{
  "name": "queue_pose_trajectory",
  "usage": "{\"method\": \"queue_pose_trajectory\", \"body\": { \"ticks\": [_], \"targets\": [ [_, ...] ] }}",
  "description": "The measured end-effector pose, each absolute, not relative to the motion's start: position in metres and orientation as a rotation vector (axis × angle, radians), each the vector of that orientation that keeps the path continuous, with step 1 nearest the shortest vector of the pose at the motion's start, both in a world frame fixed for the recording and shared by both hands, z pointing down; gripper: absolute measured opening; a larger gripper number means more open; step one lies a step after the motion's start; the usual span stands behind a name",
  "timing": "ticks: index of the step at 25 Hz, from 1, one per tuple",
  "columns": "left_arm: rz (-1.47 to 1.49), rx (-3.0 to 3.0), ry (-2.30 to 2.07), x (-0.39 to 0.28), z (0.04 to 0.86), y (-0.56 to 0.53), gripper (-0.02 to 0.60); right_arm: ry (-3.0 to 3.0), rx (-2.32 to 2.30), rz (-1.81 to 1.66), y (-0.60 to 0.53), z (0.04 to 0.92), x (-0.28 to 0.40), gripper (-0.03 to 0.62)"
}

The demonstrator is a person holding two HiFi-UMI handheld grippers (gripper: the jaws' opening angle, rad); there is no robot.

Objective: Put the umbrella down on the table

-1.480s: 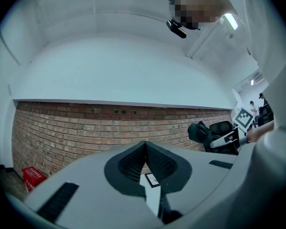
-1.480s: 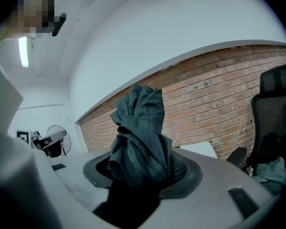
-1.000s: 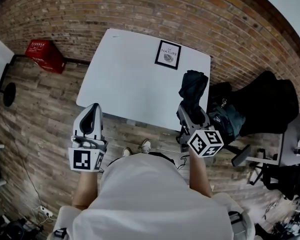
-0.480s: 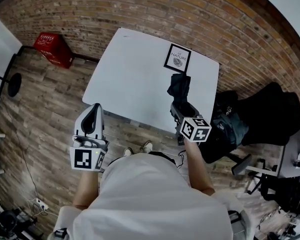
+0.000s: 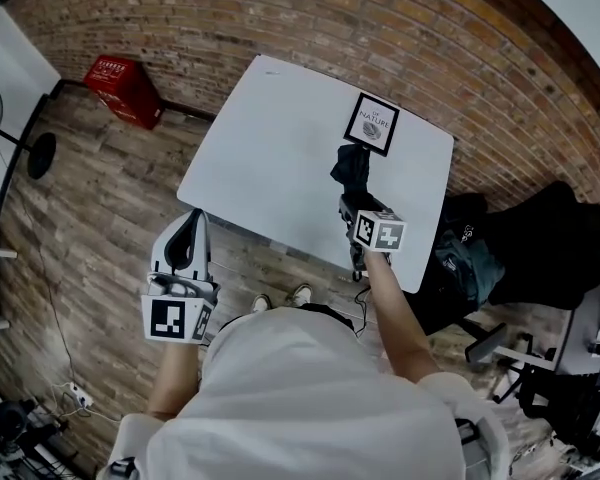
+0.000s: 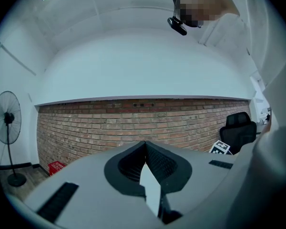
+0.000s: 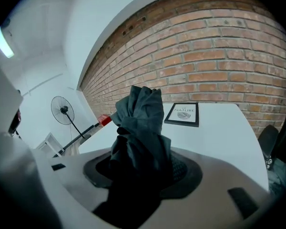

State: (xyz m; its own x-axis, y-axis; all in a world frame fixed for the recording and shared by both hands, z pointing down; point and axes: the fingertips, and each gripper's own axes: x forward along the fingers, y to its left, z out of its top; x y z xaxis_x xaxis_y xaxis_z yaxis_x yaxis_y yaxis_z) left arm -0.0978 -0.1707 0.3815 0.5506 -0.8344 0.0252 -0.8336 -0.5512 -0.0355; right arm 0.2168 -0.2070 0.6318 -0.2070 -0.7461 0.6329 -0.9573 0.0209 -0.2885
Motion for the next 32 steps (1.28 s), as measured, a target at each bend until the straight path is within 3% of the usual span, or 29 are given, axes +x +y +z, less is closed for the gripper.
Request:
{"method": "queue_pose_trajectory", "body": {
  "ticks": [32],
  "targets": [
    [-0.176, -2.692, 1.620, -0.123, 0.388, -0.153, 0.023, -1.707, 1.894, 1.244, -0.254, 0.722, 0.243, 0.239]
  ]
}}
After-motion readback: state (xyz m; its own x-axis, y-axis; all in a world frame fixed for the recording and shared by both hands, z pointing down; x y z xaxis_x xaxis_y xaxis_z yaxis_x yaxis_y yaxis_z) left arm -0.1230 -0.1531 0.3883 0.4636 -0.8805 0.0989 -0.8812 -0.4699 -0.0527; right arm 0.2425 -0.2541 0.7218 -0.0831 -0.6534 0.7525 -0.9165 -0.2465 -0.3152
